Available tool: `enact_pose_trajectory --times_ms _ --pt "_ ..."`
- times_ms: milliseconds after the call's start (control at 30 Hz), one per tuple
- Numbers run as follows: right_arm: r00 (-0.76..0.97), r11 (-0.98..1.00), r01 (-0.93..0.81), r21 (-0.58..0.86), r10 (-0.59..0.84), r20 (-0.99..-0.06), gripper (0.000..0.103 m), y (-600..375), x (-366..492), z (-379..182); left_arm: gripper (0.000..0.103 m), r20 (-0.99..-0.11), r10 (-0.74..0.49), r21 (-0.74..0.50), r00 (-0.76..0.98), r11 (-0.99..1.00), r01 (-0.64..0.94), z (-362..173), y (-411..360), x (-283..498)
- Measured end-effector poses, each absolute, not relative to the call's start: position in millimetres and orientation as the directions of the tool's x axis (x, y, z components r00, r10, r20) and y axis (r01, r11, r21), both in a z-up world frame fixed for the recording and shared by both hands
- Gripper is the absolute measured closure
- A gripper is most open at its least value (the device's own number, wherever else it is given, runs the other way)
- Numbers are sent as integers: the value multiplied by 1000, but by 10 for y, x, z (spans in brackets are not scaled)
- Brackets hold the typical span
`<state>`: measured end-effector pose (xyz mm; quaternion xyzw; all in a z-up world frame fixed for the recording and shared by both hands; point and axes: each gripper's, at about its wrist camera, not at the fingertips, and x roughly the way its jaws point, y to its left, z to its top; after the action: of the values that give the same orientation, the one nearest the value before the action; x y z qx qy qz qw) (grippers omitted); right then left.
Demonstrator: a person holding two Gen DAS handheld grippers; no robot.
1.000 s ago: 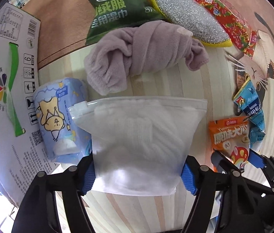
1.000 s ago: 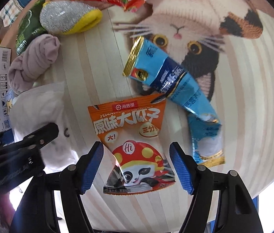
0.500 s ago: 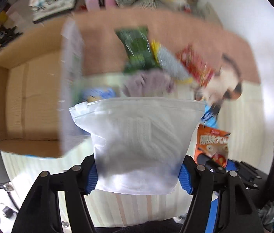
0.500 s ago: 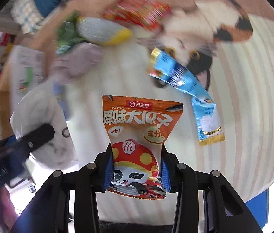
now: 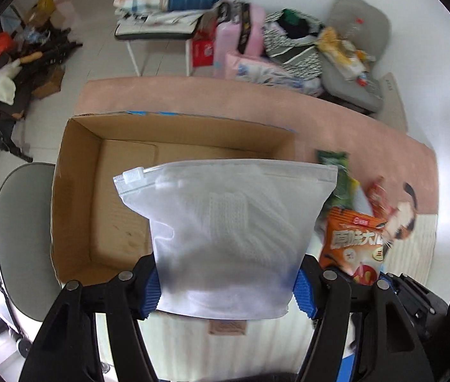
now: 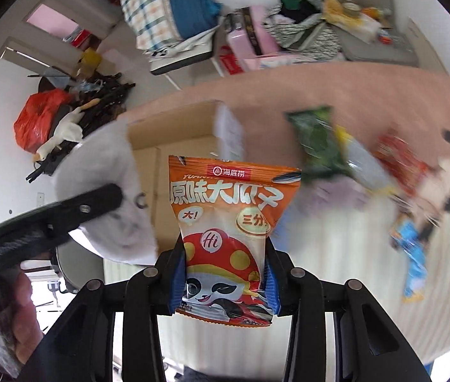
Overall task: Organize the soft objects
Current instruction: 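Carry both bags into the cardboard box and open both tools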
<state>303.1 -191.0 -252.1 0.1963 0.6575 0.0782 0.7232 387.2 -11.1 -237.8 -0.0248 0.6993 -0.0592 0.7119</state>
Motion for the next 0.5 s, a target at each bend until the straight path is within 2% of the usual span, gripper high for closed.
enact_pose_trajectory --times_ms 267,500 --pt "32 954 118 277 275 -961 61 -915 3837 -3210 39 -984 -129 -135 -120 990 43 -3259 337 4483" --pt "-36 976 102 191 196 -980 61 -587 4132 -3861 38 -973 -136 -148 -185 988 51 -3682 382 4582"
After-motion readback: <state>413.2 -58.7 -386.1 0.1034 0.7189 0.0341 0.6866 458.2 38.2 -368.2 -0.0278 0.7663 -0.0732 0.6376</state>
